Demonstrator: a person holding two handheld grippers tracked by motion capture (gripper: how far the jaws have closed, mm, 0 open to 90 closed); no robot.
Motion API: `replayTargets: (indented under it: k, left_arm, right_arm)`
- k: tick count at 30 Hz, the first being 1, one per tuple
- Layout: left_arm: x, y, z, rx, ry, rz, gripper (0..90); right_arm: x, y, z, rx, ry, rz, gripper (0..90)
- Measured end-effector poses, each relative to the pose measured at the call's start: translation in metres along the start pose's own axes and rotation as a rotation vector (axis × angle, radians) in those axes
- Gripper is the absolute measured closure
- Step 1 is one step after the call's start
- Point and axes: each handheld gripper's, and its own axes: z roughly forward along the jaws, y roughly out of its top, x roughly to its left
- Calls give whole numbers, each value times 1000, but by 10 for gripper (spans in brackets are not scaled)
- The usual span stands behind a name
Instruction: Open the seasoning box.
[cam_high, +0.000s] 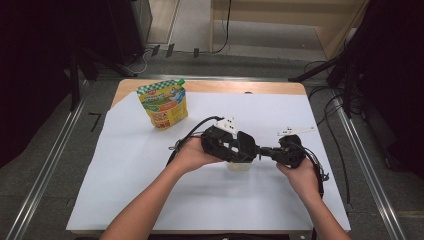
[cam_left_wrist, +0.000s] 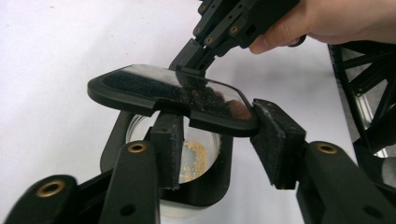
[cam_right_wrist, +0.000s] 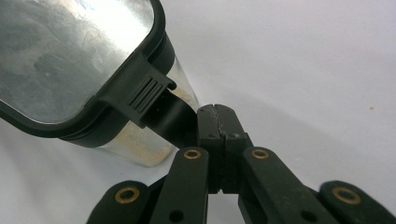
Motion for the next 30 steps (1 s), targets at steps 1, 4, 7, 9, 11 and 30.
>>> replayTargets:
  k: [1, 4, 7, 9, 11, 30]
  left_arm:
    - [0, 2, 0, 4, -7, -1, 605]
    - [-1, 8, 1, 17, -21, 0, 659]
    - [-2, 13, 1, 41, -30, -9, 674]
    - [-2, 14, 2, 53, -37, -15, 687]
    - [-2, 15, 2, 58, -38, -16, 698]
    - [-11, 37, 6, 52, -54, 45, 809]
  right_arm:
    - [0, 0, 0, -2, 0, -1, 900]
    - [0, 0, 0, -3, 2, 2, 900]
    - [0, 0, 0, -4, 1, 4, 900]
    - [0, 0, 0, -4, 1, 3, 900]
    - [0, -1, 0, -5, 4, 5, 900]
    - [0, -2, -1, -11, 10, 1, 900]
